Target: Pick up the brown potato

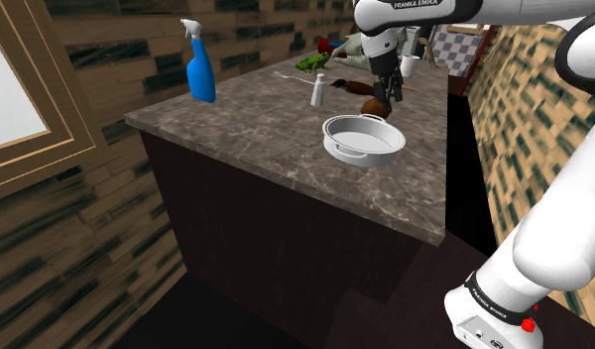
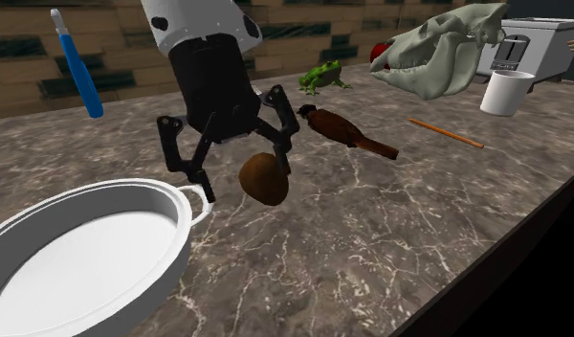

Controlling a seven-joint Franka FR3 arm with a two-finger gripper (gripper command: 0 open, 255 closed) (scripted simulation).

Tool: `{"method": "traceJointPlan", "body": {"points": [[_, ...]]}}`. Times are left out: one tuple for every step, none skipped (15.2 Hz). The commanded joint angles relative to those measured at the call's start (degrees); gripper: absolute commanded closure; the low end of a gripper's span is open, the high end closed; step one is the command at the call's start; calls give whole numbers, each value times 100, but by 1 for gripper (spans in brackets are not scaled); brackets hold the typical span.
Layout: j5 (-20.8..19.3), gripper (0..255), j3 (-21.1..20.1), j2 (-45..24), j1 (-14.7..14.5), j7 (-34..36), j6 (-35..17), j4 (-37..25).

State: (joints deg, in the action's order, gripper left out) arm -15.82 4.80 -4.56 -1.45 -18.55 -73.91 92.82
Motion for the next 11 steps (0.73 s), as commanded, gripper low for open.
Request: {"method": "traceJointPlan", "body": {"points": [[-230,0,-22,-535,-31,-210,252,-720],[-345,0,-25,-817,-44,-324,361,-1087],[-462,0,-26,-1109,-61,-445,479,-1474],[-582,0,-24,-1414,-80,-575,606,-1888],[-642,0,-20,-1570,-91,-643,672,-2102],[-631,0,-19,-1549,-90,-610,592,-1996],[-621,0,-21,-1529,-87,-578,513,-1891],[-612,0,-24,-1513,-83,-547,436,-1793],[-604,0,-26,-1498,-79,-516,360,-1697],[-596,0,-28,-1486,-75,-486,284,-1603],[-588,0,-30,-1475,-72,-456,209,-1512]]}}
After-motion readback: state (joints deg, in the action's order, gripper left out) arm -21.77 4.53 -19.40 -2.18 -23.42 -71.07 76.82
